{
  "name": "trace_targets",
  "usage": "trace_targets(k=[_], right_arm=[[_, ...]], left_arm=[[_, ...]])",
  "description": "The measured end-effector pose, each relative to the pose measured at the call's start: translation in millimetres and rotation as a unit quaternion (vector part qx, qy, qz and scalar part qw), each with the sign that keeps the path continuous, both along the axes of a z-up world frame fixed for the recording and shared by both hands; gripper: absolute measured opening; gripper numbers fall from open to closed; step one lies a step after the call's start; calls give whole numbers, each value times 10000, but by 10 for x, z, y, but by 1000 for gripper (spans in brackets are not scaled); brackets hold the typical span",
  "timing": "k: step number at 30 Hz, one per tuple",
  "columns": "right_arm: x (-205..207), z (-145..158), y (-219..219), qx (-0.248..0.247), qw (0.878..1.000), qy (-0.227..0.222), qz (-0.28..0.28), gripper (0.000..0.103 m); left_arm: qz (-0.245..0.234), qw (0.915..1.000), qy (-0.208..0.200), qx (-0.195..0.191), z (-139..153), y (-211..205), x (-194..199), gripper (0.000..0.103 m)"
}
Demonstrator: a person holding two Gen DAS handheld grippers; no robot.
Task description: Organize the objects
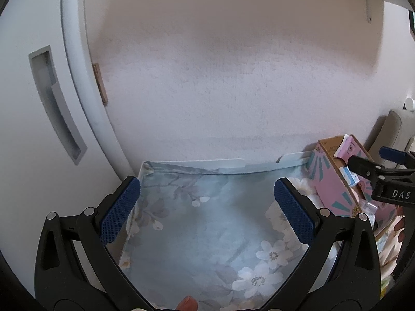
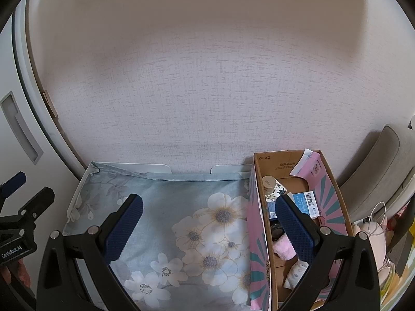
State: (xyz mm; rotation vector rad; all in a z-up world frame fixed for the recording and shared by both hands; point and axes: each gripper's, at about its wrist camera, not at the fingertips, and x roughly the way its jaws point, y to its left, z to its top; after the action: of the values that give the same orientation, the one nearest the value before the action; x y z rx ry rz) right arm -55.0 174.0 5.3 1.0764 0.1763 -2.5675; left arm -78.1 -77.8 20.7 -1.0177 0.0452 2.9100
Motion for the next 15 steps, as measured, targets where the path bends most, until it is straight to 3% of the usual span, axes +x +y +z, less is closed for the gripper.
trace_targets(k=[15], right_arm=[[34,7,6,43,10000,9,-18,102]], left_arm=[[60,9998,211,30,54,-27,84,103]])
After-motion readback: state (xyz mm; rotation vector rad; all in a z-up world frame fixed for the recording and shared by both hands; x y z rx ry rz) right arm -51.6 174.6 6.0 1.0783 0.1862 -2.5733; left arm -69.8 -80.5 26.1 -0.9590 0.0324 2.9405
